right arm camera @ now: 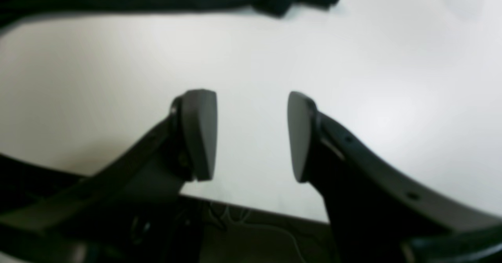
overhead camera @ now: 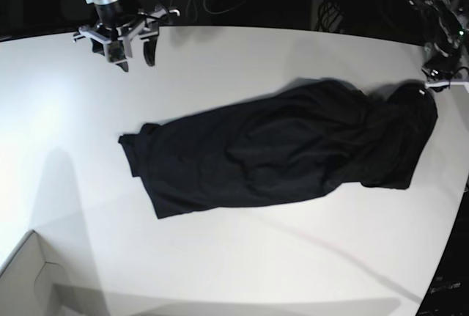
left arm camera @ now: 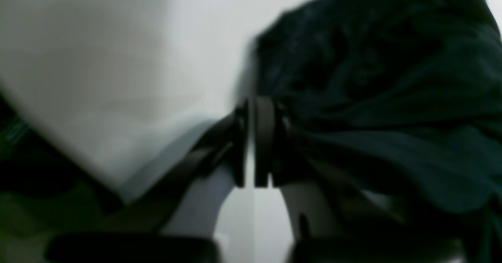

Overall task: Layout the t-shirt on the table in an organized manner, then fold the t-shirt properly
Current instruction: 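Grasp the bunched end of the black t-shirt with the left gripper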

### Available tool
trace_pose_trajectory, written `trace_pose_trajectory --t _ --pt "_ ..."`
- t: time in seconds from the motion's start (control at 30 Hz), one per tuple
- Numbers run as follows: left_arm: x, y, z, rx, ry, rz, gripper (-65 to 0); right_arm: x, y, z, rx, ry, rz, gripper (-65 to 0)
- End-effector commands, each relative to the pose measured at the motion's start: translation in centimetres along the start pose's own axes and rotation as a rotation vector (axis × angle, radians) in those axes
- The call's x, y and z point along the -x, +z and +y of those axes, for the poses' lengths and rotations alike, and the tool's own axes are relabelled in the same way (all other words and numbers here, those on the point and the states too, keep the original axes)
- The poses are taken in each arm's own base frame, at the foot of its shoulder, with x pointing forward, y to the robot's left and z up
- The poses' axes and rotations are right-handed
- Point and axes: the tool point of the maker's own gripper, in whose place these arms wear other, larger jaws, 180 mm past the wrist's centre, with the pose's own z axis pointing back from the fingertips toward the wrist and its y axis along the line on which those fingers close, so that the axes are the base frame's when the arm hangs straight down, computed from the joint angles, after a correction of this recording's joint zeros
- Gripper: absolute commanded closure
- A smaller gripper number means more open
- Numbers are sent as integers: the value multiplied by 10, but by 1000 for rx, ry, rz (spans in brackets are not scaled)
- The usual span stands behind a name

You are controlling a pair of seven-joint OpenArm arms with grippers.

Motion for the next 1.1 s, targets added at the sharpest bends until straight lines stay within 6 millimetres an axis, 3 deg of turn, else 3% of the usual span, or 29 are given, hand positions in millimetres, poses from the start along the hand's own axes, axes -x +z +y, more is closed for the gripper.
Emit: trace_pose_trajectory --t 0.0,0.13,0.2,0.37,0.47,0.57,0.8,1.07 --pt "-18 4 4 -4 -7 -48 0 -7 2 1 -4 2 -27 -298" --pt "-24 17 31 -58 15 -75 -3 -7 2 1 -5 1 -27 -298" --pt "-29 26 33 -45 24 -95 -3 -7 2 1 -5 1 -27 -298" --pt "-37 36 18 64 -2 -120 -5 -7 2 2 -4 -3 -29 -298" --pt "-31 33 9 100 -15 -73 -12 -7 2 2 -4 -1 -24 -298" --pt "-31 30 2 118 -13 -63 -104 -10 2 1 -4 1 -31 -298" --pt "-33 24 -6 136 1 -67 -419 -23 -7 0 -4 7 -69 -298" --pt "-20 -6 -18 128 -23 8 -441 -27 -6 42 -274 149 -75 -302"
